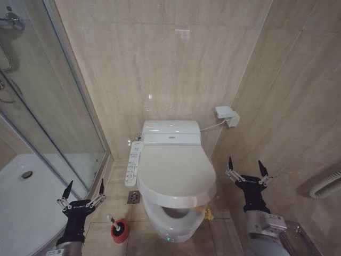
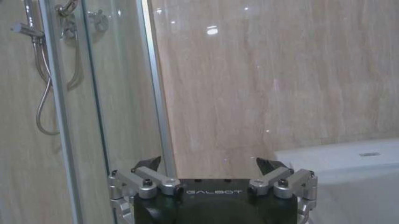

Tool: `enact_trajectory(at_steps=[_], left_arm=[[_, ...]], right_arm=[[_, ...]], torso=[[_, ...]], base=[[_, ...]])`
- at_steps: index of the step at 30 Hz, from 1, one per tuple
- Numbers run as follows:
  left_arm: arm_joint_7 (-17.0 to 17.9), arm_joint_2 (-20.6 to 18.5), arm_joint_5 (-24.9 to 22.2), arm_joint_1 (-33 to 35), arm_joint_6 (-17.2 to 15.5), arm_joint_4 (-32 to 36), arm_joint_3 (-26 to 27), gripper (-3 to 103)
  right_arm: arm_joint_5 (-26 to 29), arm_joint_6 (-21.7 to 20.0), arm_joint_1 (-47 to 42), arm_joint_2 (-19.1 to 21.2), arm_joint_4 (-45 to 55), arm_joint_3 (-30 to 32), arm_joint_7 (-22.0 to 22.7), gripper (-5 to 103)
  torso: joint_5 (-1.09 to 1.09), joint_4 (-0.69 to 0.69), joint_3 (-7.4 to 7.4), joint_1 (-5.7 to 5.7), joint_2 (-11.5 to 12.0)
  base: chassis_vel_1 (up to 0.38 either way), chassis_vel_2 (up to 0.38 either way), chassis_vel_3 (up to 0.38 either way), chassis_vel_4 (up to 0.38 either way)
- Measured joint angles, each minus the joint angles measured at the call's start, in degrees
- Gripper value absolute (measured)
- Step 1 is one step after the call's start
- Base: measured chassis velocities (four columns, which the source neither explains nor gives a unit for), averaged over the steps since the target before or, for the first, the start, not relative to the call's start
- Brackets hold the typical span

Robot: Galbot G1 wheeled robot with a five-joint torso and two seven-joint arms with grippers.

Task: Open the toilet lid, clean the toilet bowl with a toilet brush, close the toilet lid, and flush.

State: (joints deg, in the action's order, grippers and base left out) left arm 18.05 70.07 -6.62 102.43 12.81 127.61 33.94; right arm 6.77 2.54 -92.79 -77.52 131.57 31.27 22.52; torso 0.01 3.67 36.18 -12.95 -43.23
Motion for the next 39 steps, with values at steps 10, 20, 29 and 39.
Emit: enact_trajectory(at_steps=[10,20,29,39], left_arm=[[0.00,0.00,0.00,0.00,0.00,0.00,0.00,100],[0.00,0.00,0.00,0.00,0.00,0.00,0.00,100],[0.00,0.00,0.00,0.00,0.00,0.00,0.00,100],[0.00,0.00,0.00,0.00,0.00,0.00,0.00,100]], right_arm=[[0.21,-0.18,0.03,-0.87,0.37,-0.06,-0.48,100],[-0.49,-5.97,-0.95,-0.33,2.32,-0.02,-2.65,100],[-1.55,-10.10,-1.30,-0.14,3.22,0.96,-4.86,100],[-1.63,-10.76,-0.55,-0.97,2.39,1.04,-5.84,100]], torso=[[0.00,0.00,0.00,0.00,0.00],[-0.01,0.00,0.00,0.00,0.00],[-0.01,0.00,0.00,0.00,0.00],[-0.01,0.00,0.00,0.00,0.00]], base=[[0.000,0.000,0.000,0.000],[0.000,0.000,0.000,0.000],[0.000,0.000,0.000,0.000],[0.000,0.000,0.000,0.000]])
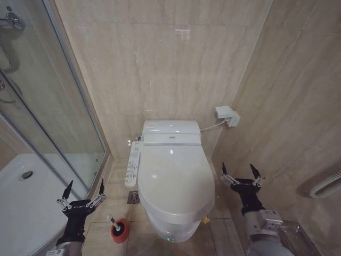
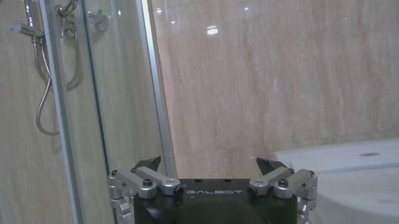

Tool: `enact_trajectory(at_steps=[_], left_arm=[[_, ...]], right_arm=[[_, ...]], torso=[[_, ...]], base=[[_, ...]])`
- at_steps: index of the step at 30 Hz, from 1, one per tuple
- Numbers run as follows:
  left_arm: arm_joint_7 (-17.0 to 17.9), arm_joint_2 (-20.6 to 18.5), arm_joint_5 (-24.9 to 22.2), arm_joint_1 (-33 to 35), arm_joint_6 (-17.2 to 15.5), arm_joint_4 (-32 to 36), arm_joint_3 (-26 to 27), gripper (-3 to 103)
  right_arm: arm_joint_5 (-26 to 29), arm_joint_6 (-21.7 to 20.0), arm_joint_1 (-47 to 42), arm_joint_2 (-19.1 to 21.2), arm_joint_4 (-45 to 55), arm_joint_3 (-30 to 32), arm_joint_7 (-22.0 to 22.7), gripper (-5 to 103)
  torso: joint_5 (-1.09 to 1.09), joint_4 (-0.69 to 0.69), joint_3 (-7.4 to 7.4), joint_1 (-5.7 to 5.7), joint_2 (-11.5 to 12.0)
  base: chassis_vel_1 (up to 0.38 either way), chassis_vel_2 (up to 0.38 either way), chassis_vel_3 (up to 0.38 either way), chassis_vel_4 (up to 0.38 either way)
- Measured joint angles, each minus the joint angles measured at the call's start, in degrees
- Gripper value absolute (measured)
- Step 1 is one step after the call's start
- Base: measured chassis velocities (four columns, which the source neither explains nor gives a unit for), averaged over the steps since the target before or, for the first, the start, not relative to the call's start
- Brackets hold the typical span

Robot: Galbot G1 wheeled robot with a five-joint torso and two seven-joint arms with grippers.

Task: Open the toilet lid, clean the toilet bowl with a toilet brush, close the toilet lid, and flush.

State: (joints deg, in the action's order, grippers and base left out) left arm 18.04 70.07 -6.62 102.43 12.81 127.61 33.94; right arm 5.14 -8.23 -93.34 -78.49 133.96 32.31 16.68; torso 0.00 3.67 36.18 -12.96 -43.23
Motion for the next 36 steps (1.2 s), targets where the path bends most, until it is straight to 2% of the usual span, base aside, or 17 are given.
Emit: enact_trajectory(at_steps=[36], left_arm=[[0.00,0.00,0.00,0.00,0.00,0.00,0.00,100]], right_arm=[[1.04,0.21,0.67,-0.40,0.12,0.17,0.12,100]], torso=[[0.00,0.00,0.00,0.00,0.00]], base=[[0.000,0.000,0.000,0.000]])
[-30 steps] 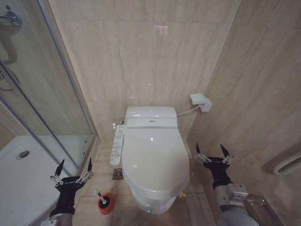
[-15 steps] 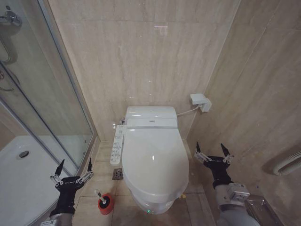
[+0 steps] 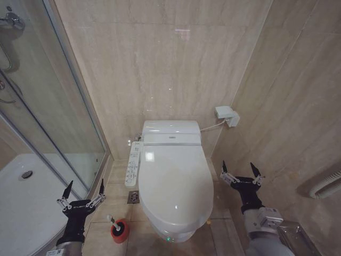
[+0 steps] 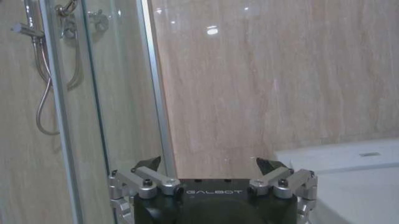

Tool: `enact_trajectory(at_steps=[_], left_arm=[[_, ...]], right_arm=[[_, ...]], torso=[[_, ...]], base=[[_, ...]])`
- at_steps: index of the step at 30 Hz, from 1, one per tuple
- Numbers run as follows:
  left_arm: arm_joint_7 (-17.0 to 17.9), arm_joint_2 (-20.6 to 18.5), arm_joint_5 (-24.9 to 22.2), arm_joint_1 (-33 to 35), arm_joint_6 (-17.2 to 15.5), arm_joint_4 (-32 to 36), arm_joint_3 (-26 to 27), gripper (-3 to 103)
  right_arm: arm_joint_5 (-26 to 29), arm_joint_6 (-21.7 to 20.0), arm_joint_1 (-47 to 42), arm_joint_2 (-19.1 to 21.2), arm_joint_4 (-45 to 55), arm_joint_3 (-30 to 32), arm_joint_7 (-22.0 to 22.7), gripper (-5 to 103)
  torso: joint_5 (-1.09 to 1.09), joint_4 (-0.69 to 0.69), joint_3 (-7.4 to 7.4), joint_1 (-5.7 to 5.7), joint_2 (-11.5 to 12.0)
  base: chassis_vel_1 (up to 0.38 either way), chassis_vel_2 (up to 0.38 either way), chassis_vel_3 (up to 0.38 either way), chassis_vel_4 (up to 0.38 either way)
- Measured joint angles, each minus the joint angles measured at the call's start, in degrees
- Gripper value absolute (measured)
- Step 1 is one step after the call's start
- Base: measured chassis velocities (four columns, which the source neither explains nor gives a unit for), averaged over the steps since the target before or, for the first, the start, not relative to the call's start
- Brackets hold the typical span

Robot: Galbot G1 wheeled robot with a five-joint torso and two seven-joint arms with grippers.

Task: Open the toilet lid, clean the toilet bowl with a toilet brush, close the toilet lid, and flush.

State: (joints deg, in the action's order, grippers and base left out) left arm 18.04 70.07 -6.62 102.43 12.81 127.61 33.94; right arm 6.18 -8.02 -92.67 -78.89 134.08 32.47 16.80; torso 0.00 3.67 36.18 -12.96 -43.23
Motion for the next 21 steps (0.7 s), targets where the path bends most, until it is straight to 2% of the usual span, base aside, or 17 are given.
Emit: enact_trajectory(at_steps=[21], left_arm=[[0.00,0.00,0.00,0.00,0.00,0.00,0.00,100]], right_arm=[[-0.03,0.05,0.00,0.00,0.00,0.00,0.05,100]], torso=[[0.00,0.00,0.00,0.00,0.00]], base=[[0.000,0.000,0.000,0.000]])
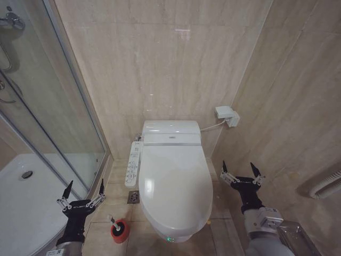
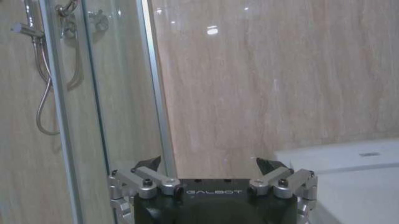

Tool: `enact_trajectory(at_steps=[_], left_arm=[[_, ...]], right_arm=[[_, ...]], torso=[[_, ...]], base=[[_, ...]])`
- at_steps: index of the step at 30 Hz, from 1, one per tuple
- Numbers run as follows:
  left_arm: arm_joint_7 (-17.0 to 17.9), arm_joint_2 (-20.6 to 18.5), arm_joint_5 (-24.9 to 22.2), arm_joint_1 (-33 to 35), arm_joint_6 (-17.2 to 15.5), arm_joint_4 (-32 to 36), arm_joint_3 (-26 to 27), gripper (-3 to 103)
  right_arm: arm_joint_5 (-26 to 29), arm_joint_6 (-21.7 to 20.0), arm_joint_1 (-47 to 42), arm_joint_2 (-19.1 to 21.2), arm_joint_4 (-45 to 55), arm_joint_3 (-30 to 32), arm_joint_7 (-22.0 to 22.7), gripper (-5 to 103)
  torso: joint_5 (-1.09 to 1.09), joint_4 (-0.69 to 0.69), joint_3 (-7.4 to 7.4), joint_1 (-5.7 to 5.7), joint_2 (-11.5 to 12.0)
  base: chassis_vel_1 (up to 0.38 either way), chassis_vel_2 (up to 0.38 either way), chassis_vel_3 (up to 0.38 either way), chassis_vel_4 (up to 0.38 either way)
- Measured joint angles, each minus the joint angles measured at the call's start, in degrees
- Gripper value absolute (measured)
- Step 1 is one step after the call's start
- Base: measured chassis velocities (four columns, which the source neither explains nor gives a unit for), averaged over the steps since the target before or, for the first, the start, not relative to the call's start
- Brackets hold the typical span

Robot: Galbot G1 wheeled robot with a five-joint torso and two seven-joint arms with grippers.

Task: Open the toilet lid, clean the toilet bowl with a toilet brush, close the toilet lid, and flush.

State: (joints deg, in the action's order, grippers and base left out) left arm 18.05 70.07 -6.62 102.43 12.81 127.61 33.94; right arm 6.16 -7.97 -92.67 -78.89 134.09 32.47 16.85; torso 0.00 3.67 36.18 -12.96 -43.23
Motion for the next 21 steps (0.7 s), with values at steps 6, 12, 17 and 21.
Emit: enact_trajectory(at_steps=[6,12,17,21], left_arm=[[0.00,0.00,0.00,0.00,0.00,0.00,0.00,100],[0.00,0.00,0.00,0.00,0.00,0.00,0.00,100],[-0.75,0.08,-1.10,-0.71,-2.05,0.17,0.50,100],[-2.87,0.28,-4.10,-2.61,-7.40,0.81,1.80,100]], right_arm=[[0.00,0.00,0.00,0.00,0.00,0.00,0.00,100],[-0.01,0.00,0.00,0.00,-0.01,0.00,0.00,100],[-0.01,0.01,0.00,0.00,-0.01,0.00,0.00,100],[-0.01,0.01,0.00,0.00,-0.01,0.00,0.00,100]], torso=[[0.00,0.00,0.00,0.00,0.00],[0.00,0.00,0.00,0.00,0.00],[0.00,-0.01,0.00,0.00,0.00],[0.00,0.00,0.00,0.00,0.00]], base=[[0.000,0.000,0.000,0.000],[0.000,0.000,0.000,0.000],[0.000,0.000,0.000,0.000],[0.000,0.000,0.000,0.000]])
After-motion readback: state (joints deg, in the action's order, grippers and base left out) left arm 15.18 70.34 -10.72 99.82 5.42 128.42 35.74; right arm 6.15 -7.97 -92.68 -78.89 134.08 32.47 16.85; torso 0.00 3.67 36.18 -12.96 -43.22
